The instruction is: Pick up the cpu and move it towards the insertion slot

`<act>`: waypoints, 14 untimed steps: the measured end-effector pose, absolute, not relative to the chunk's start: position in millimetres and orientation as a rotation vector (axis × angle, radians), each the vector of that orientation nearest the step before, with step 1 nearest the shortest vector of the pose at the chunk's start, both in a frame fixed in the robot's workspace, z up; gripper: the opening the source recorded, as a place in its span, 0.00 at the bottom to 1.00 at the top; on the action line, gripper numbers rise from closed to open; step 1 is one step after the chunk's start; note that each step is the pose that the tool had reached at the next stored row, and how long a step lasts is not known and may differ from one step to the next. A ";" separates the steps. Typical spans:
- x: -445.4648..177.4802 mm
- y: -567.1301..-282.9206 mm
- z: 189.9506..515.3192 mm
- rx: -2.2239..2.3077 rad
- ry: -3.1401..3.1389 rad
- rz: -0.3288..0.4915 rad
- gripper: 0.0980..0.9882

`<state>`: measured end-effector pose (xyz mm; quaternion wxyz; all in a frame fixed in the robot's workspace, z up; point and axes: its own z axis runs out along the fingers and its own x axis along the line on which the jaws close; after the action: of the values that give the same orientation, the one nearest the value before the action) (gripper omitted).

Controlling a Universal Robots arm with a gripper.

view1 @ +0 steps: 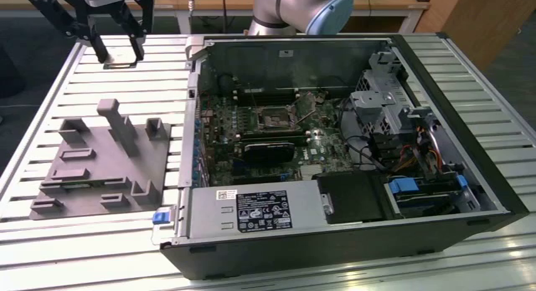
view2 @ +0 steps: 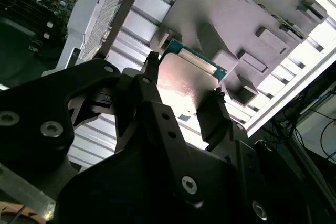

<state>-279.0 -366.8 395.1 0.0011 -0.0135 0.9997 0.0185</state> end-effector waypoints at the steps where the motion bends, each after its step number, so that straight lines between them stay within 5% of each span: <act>1: -277.2 -366.3 395.1 -0.042 3.139 0.058 0.50; 14: -254.1 -358.4 395.0 -0.042 3.139 0.058 0.50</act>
<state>-254.1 -358.4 395.0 0.0011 -0.0135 0.9997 0.0185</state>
